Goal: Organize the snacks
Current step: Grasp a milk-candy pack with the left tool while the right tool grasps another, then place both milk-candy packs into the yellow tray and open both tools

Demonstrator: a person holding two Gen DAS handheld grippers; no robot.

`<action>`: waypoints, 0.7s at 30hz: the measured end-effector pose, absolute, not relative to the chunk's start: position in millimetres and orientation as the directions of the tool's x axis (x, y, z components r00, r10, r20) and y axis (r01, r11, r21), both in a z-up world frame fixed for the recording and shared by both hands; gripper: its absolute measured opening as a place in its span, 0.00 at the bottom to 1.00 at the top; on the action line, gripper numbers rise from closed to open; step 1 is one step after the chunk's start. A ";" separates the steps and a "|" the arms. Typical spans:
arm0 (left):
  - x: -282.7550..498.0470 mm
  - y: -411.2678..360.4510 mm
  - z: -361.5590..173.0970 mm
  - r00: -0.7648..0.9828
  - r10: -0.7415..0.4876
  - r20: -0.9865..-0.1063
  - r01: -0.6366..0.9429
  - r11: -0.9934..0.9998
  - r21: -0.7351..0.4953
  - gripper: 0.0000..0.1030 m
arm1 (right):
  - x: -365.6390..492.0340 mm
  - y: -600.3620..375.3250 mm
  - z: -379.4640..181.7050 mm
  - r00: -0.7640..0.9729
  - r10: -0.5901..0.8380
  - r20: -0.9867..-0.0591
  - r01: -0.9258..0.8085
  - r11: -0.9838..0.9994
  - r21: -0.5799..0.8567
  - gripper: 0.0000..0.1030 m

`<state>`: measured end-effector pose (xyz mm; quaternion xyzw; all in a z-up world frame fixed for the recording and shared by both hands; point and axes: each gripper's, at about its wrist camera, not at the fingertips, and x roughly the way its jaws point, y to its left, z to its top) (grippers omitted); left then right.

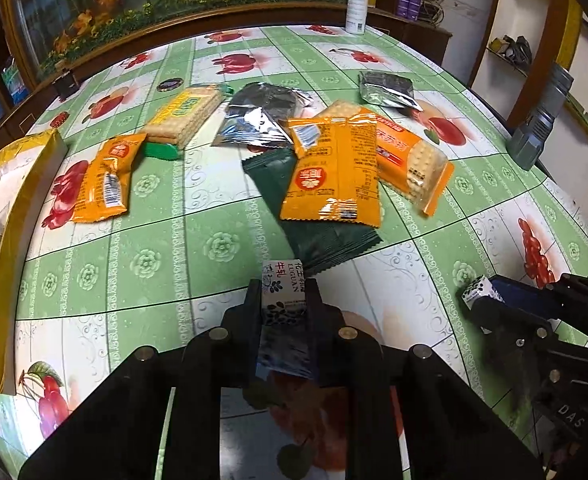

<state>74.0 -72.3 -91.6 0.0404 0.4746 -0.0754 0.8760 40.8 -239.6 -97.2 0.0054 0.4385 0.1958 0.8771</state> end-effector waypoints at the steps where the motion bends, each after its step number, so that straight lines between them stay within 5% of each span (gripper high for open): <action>1: 73.0 -67.9 -90.5 0.539 -0.103 -0.836 0.166 0.986 -0.014 0.16 | 40.5 -239.5 -96.3 0.539 0.356 -0.763 -0.339 0.921 0.190 0.19; 11: 48.8 0.3 -61.8 0.619 -0.121 -0.776 0.057 0.992 -0.110 0.16 | 41.0 -219.3 -79.9 0.525 0.440 -0.728 -0.393 0.885 0.251 0.19; 21: 29.0 82.4 -61.7 0.650 -0.009 -0.760 -0.129 0.984 -0.122 0.16 | 52.5 -144.3 -73.7 0.450 0.542 -0.710 -0.522 0.804 0.284 0.19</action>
